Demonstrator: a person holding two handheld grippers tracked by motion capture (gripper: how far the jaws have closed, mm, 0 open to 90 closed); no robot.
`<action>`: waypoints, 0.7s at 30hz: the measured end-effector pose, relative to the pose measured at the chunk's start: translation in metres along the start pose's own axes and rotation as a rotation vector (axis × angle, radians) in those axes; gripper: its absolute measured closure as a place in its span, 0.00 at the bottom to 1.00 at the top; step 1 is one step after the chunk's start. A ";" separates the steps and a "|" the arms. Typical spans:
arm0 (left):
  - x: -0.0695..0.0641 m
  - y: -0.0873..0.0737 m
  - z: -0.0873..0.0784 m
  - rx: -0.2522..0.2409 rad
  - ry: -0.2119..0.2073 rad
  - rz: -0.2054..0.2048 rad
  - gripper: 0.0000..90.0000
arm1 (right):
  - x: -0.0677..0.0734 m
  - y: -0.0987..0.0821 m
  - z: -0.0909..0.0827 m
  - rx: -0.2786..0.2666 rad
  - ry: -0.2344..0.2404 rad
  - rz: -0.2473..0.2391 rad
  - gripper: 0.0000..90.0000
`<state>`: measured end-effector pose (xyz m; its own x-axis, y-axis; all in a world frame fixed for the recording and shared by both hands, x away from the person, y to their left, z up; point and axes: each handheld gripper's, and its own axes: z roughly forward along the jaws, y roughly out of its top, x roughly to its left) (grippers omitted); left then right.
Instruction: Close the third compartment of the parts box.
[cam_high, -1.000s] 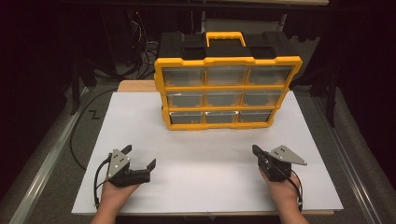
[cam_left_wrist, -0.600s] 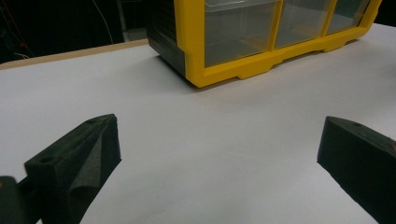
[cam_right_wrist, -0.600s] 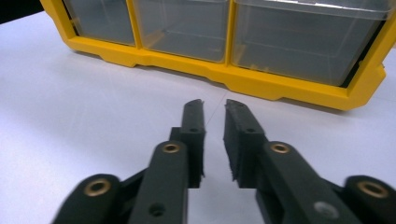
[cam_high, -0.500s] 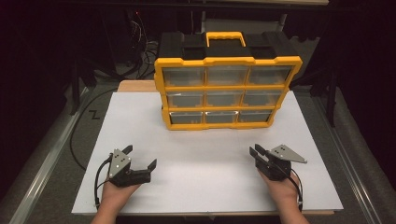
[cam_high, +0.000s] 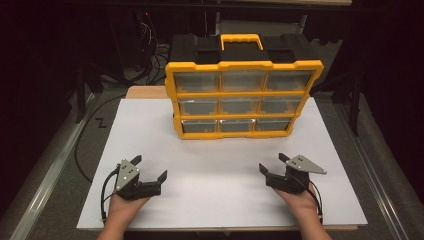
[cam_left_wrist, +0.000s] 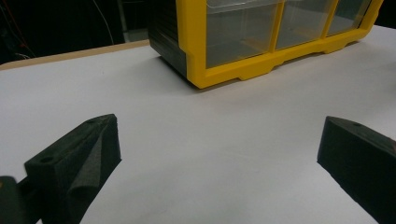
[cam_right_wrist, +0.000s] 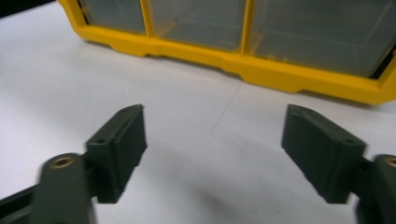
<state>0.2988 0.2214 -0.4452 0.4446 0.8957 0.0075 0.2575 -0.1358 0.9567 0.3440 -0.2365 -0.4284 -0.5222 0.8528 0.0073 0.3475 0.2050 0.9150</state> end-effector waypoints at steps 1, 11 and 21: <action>0.000 0.000 0.000 -0.001 0.000 -0.001 0.00 | 0.001 0.001 -0.002 -0.017 0.006 0.008 0.16; 0.001 0.000 -0.001 -0.009 0.003 -0.008 0.00 | -0.002 0.004 -0.019 -0.079 0.000 0.038 0.01; 0.001 0.001 -0.001 -0.010 0.001 -0.002 0.00 | -0.004 0.000 -0.018 -0.066 -0.026 0.018 0.01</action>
<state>0.2984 0.2224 -0.4442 0.4433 0.8963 0.0056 0.2502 -0.1297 0.9595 0.3321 -0.2491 -0.4215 -0.4959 0.8683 0.0144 0.3042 0.1582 0.9394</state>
